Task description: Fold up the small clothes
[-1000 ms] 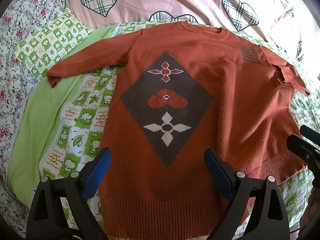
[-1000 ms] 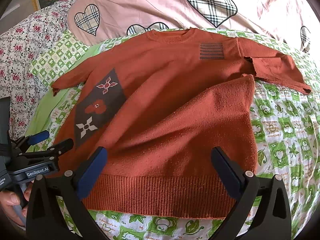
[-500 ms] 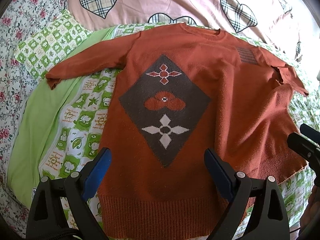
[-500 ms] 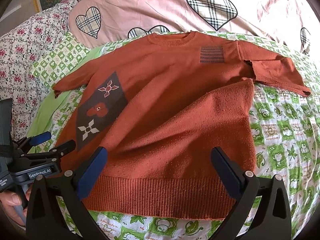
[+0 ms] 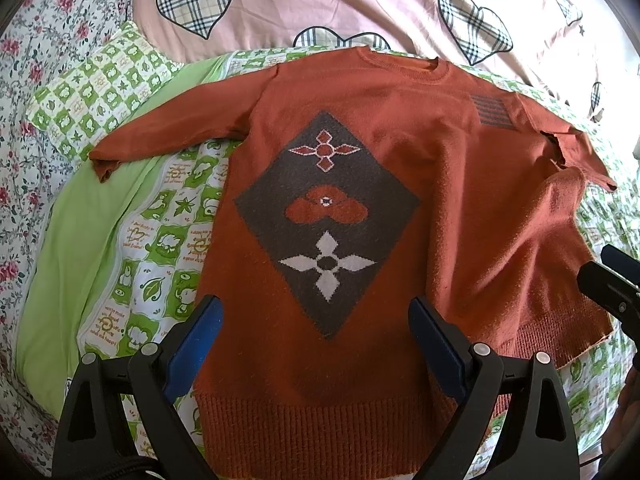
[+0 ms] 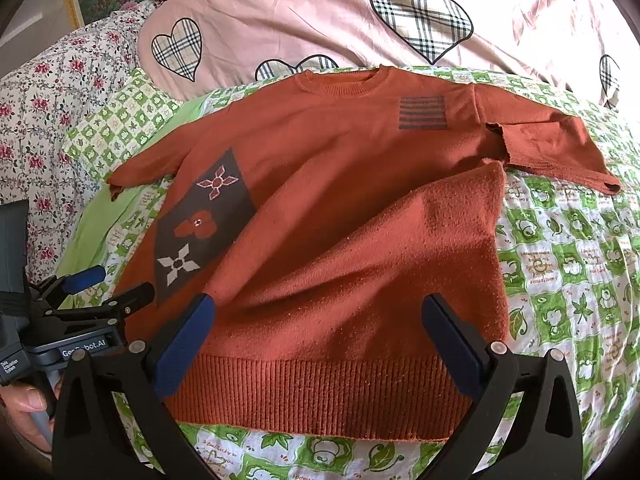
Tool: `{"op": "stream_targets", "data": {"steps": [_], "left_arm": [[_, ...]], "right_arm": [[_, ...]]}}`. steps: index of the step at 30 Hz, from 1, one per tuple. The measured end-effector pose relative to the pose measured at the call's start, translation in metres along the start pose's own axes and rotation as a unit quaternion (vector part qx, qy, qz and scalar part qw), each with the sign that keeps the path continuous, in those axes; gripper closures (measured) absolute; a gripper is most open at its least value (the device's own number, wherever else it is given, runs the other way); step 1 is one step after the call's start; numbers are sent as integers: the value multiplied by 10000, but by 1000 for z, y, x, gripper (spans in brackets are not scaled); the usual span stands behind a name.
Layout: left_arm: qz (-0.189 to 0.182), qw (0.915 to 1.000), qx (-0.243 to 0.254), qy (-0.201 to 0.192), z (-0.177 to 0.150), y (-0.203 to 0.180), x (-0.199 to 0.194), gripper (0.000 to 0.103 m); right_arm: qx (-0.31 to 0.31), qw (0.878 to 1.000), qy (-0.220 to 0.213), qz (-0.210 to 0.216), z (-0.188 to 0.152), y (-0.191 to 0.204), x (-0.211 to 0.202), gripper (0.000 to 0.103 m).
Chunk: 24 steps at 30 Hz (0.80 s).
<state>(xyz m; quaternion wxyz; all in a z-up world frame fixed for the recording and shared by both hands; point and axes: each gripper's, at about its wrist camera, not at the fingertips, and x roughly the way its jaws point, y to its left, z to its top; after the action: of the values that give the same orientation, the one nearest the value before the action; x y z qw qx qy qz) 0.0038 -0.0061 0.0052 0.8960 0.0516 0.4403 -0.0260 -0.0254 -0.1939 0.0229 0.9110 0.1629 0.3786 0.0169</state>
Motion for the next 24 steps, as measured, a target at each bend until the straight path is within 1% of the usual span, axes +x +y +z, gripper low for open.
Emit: {"op": "stream_targets", "data": {"steps": [3, 7, 11, 13, 16, 24], "left_arm": [[-8, 10000, -4, -52, 0, 0, 0, 9], [-56, 9997, -39, -254, 0, -2, 0, 9], [-103, 9998, -45, -183, 1, -3, 2, 9], [-101, 9999, -26, -65, 1, -3, 5, 9], [-179, 9998, -39, -32, 2, -3, 7, 9], [-509, 9986, -113, -10, 10, -1, 15, 8]], "right_arm": [[0, 10000, -13, 6, 1, 0, 0, 0], [4, 10000, -9, 10, 1, 0, 0, 0], [8, 10000, -20, 6, 1, 0, 0, 0], [17, 10000, -36, 6, 2, -2, 0, 0], [44, 10000, -51, -8, 3, -6, 1, 0], [148, 9997, -131, -157, 10, -32, 1, 3]]}}
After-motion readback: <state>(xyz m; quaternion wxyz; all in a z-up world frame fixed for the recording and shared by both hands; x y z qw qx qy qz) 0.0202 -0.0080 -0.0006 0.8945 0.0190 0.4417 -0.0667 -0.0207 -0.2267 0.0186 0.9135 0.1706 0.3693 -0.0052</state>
